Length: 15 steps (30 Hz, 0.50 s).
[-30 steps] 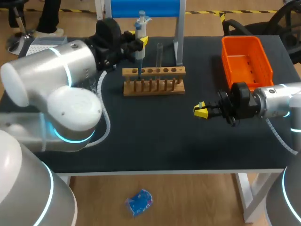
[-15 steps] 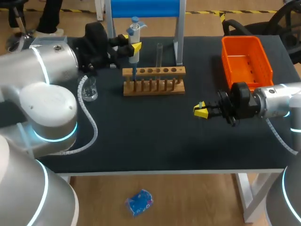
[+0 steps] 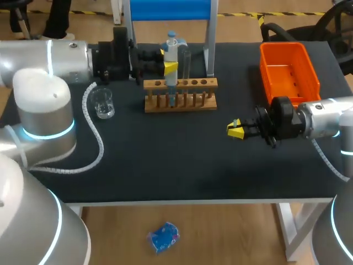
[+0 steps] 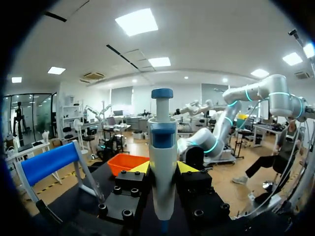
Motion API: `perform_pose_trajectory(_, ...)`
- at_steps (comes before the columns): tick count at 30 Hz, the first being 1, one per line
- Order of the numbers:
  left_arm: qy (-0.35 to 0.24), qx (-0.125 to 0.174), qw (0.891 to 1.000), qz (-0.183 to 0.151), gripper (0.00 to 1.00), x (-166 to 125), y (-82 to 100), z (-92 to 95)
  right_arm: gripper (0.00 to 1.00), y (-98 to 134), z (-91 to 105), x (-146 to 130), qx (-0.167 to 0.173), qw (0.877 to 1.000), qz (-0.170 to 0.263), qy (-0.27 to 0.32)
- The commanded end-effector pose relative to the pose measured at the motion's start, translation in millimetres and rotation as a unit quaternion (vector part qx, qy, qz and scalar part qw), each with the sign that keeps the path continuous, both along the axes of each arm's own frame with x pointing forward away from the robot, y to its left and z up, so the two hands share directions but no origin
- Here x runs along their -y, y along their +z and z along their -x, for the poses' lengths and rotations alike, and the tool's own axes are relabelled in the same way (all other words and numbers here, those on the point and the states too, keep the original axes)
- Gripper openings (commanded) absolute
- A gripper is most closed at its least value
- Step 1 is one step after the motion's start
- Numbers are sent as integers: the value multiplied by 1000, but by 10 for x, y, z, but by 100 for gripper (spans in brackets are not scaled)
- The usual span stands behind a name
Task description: Invert the test tube, pick up the pipette, mount the tip to pipette, aspirate from beaker and dispense into the tube, eject the tip, return the pipette, and cap with the stopper.
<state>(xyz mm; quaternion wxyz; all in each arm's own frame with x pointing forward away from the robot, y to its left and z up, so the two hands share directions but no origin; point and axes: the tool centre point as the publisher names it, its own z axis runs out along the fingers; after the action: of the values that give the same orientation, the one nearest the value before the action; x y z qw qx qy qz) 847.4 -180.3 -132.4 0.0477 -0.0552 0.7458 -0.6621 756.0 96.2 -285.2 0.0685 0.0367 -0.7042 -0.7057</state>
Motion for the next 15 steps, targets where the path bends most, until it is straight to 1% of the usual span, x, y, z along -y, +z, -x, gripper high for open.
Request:
perform_pose_trajectory(1,-75,-12,997,-18,0,66,52,34,0,1,0,3,0,1000,1,0)
perform_pose_trajectory(3,-62,-10,998,-20,0,97,67,88,0,1,0,3,0,1000,1,0)
perform_pose_trajectory(4,-53,-3,998,-31,0,112,79,113,0,1,0,3,0,1000,1,0)
perform_pose_trajectory(6,-52,-1,998,-29,0,154,94,160,0,1,0,3,0,1000,1,0)
perform_pose_trajectory(7,-45,4,998,-35,0,175,98,180,0,1,0,3,0,1000,1,0)
perform_pose_trajectory(9,-41,9,999,-28,0,213,106,213,0,1,0,3,0,1000,1,0)
perform_pose_trajectory(11,-34,18,999,-28,0,252,119,245,0,1,0,3,0,1000,1,0)
perform_pose_trajectory(15,-36,25,999,-20,0,373,135,310,0,1,0,3,0,1000,1,0)
